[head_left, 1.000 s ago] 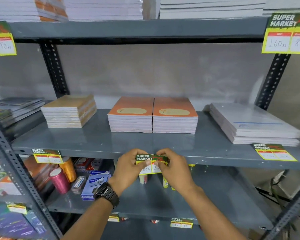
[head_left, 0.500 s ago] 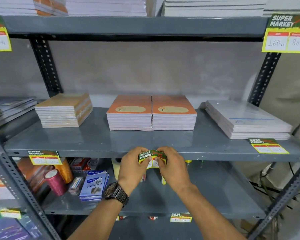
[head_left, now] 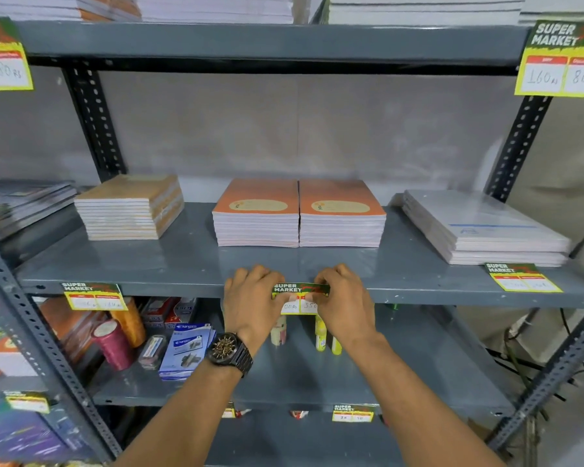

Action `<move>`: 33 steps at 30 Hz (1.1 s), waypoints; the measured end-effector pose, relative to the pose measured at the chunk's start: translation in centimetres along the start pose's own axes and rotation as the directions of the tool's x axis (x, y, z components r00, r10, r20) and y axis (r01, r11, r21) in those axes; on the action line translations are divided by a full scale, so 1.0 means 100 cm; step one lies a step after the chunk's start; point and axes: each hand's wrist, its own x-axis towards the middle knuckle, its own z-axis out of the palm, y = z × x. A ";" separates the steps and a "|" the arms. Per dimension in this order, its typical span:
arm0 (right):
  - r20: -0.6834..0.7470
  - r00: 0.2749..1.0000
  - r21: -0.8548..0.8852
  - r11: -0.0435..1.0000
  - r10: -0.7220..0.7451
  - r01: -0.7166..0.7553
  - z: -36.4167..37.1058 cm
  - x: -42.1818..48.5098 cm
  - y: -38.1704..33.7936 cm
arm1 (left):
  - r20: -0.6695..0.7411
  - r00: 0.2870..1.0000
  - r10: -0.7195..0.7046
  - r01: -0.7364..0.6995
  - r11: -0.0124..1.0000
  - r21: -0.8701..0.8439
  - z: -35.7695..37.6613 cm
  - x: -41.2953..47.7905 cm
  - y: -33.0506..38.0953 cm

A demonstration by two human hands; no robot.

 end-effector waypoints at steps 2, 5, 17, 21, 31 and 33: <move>-0.008 0.999 -0.061 0.997 -0.046 0.046 -0.001 0.001 0.000 | 0.004 1.000 0.023 -0.023 1.000 0.003 -0.002 0.000 -0.003; -0.033 0.995 -0.162 0.983 -0.094 0.087 0.003 0.002 -0.004 | -0.005 0.999 0.046 -0.046 0.997 -0.055 -0.004 -0.003 -0.009; 0.108 0.969 -0.064 0.971 -0.222 0.229 -0.006 0.014 0.024 | 0.054 0.998 0.029 -0.024 0.996 -0.084 -0.007 0.000 -0.015; 0.095 0.975 -0.064 0.976 -0.200 0.207 -0.008 0.010 0.020 | 0.062 0.997 0.039 -0.034 0.996 -0.082 -0.006 0.001 -0.019; 0.113 0.983 0.200 0.972 -0.145 0.120 -0.031 -0.013 0.041 | 0.069 0.995 0.066 -0.056 0.988 -0.143 -0.008 -0.004 -0.026; 0.079 0.988 0.197 0.974 -0.133 0.115 -0.053 -0.019 0.062 | 0.082 0.995 0.048 -0.034 0.987 -0.160 -0.011 -0.001 -0.023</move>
